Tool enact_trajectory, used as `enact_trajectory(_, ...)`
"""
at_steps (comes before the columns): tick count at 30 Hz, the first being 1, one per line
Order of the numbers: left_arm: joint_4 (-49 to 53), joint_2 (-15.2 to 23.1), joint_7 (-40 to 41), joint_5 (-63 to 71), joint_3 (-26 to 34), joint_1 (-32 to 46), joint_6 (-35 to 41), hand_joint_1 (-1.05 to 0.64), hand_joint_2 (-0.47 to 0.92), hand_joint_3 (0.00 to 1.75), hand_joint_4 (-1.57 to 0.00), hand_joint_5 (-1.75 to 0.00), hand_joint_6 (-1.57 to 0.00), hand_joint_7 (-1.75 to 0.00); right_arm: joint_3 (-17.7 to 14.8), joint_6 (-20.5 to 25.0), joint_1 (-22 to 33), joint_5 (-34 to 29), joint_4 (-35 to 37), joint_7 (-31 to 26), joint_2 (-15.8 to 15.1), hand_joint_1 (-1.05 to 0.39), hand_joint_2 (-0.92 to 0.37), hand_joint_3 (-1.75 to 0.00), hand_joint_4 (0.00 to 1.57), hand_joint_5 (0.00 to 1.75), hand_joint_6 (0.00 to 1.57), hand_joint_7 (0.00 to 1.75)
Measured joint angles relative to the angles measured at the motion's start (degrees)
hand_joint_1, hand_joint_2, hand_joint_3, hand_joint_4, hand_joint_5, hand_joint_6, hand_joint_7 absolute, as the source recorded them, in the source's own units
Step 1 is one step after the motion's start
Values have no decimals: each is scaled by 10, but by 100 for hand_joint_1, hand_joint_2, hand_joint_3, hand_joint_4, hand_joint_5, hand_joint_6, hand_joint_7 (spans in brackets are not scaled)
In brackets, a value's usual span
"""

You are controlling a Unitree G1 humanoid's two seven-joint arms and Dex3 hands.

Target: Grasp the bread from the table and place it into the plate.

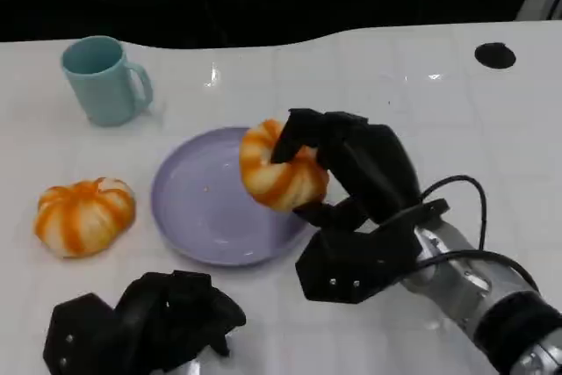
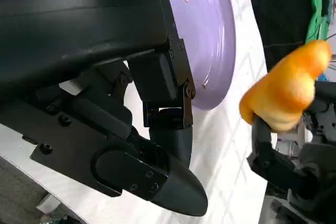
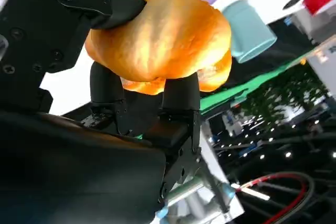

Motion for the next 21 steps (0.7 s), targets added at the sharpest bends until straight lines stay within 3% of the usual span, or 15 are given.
enact_trajectory(5, 0, 0, 0, 0, -2, 0, -1, -105, 83, 0, -92, -149, -137, -61, 5, 1, -32, 0, 60, 2, 28, -9, -31, -127, 91, 175, 81, 152)
enact_trajectory(9, 2, 0, 0, 0, -4, 0, -6, -105, 83, 0, -92, -149, -138, -61, 4, 8, -53, 7, 105, 13, 51, -8, -31, -125, 86, 173, 89, 113)
enact_trajectory(10, 2, 0, 0, 0, -4, 0, -6, -105, 83, 0, -92, -149, -138, -61, 4, 9, -56, 9, 112, 16, 56, -11, -40, -108, 81, 154, 86, 88)
enact_trajectory(11, 2, 0, 0, 0, -4, 0, -6, -105, 83, 0, -92, -149, -138, -61, 3, 10, -59, 13, 117, 22, 58, -11, -44, -99, 80, 146, 88, 74)
enact_trajectory(13, 2, 0, 0, 0, -5, 0, -6, -105, 83, 0, -92, -149, -138, -61, 2, 10, -64, 21, 127, 37, 61, -12, -48, -91, 79, 141, 91, 60)
enact_trajectory(14, 2, 0, 0, 0, -5, 0, -6, -105, 82, 0, -92, -149, -138, -61, 2, 10, -65, 23, 129, 43, 62, -20, -57, -72, 49, 94, 67, 35)
enact_trajectory(16, 2, 0, 0, -1, -6, 0, -5, -105, 82, 0, -92, -149, -138, -61, 2, 9, -68, 30, 131, 83, 59, -40, -83, -33, 14, 43, 38, 8)
enact_trajectory(18, 2, 0, 0, -1, -6, 0, -4, -105, 83, 1, -93, -150, -138, -61, 12, 10, -73, 29, 130, 144, 50, -51, -90, -23, 4, 27, 26, 2)
enact_trajectory(21, 2, 0, 0, -1, -6, -1, -4, -105, 83, 1, -93, -150, -138, -61, 25, 14, -77, 27, 118, 203, 34, -65, -92, -26, 0, 13, 17, 1)
